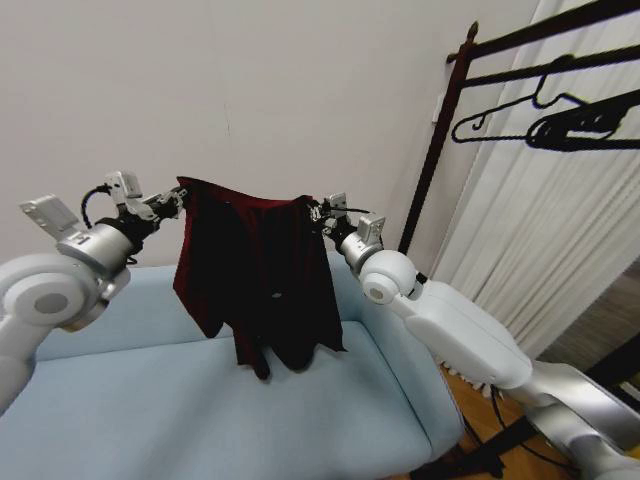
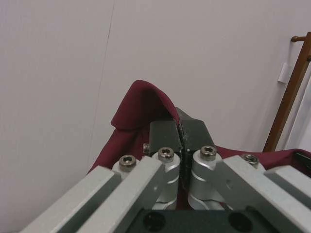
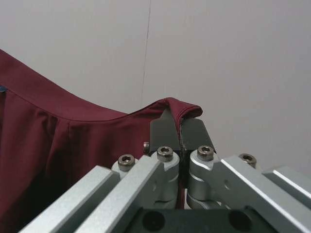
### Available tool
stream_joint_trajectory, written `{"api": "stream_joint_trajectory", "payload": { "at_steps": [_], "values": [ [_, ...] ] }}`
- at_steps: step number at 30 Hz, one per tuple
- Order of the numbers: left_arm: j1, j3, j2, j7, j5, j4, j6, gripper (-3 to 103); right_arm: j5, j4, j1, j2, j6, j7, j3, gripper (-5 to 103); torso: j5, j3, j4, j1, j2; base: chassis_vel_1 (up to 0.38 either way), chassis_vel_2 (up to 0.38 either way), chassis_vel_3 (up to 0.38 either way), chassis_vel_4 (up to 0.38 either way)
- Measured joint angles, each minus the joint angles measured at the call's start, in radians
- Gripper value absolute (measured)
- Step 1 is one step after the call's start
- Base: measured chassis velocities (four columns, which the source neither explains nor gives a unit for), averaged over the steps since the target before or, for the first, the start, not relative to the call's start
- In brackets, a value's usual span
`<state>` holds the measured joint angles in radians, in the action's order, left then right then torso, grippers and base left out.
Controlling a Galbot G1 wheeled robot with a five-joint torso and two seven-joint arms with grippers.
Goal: Pick up the clothes from the sofa and hang them on the clothes hanger.
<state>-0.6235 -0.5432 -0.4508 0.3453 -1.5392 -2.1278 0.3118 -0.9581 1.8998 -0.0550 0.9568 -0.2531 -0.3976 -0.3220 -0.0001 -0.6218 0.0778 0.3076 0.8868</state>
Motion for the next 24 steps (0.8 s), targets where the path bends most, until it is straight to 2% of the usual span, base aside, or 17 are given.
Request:
{"api": "stream_joint_trajectory", "payload": {
  "at_steps": [9, 14, 15, 17, 20, 21, 23, 24],
  "values": [
    [0.066, 0.014, 0.053, -0.002, -0.092, 0.022, 0.032, 0, -0.013, -0.002, 0.016, -0.006, -0.005, 0.001, 0.008, 0, 0.0002, 0.000, 0.0002, 0.000, 0.000, 0.000, 0.000, 0.000, 0.000],
    [0.066, 0.014, 0.071, -0.002, -0.117, 0.022, 0.040, 0, -0.030, 0.012, 0.026, -0.012, -0.019, -0.006, 0.014, -2, 0.0000, 0.000, 0.0000, 0.000, 0.000, 0.000, 0.000, 0.000, 0.000],
    [0.069, 0.015, 0.075, -0.002, -0.124, 0.022, 0.040, 0, -0.038, 0.017, 0.028, -0.015, -0.030, -0.009, 0.018, 3, -0.0001, 0.000, -0.0001, 0.000, 0.000, 0.000, 0.000, 0.000, 0.000],
    [0.076, 0.019, 0.078, -0.002, -0.130, 0.023, 0.040, 0, -0.048, 0.023, 0.029, -0.018, -0.041, -0.012, 0.023, 3, 0.0000, 0.000, -0.0001, 0.000, 0.000, 0.000, 0.000, 0.000, 0.000],
    [0.122, 0.047, 0.086, -0.005, -0.158, 0.036, 0.044, 0, -0.073, 0.045, 0.028, -0.038, -0.056, -0.020, 0.033, 19, 0.0000, 0.000, 0.0001, 0.000, 0.000, 0.000, 0.000, 0.000, 0.000],
    [0.122, 0.047, 0.086, -0.005, -0.158, 0.036, 0.044, 0, -0.073, 0.045, 0.028, -0.038, -0.056, -0.020, 0.033, 19, 0.0000, 0.000, 0.0001, 0.000, 0.000, 0.000, 0.000, 0.000, 0.000],
    [0.159, 0.070, 0.088, -0.008, -0.172, 0.048, 0.052, 0, -0.083, 0.058, 0.019, -0.058, -0.062, -0.020, 0.042, 30, 0.0001, 0.000, 0.0002, 0.000, 0.000, 0.000, 0.000, 0.000, 0.000],
    [0.170, 0.077, 0.089, -0.011, -0.177, 0.053, 0.055, 0, -0.085, 0.062, 0.014, -0.066, -0.064, -0.020, 0.046, 30, 0.0001, 0.000, 0.0003, 0.000, 0.000, 0.000, 0.000, 0.000, 0.000]
  ]
}}
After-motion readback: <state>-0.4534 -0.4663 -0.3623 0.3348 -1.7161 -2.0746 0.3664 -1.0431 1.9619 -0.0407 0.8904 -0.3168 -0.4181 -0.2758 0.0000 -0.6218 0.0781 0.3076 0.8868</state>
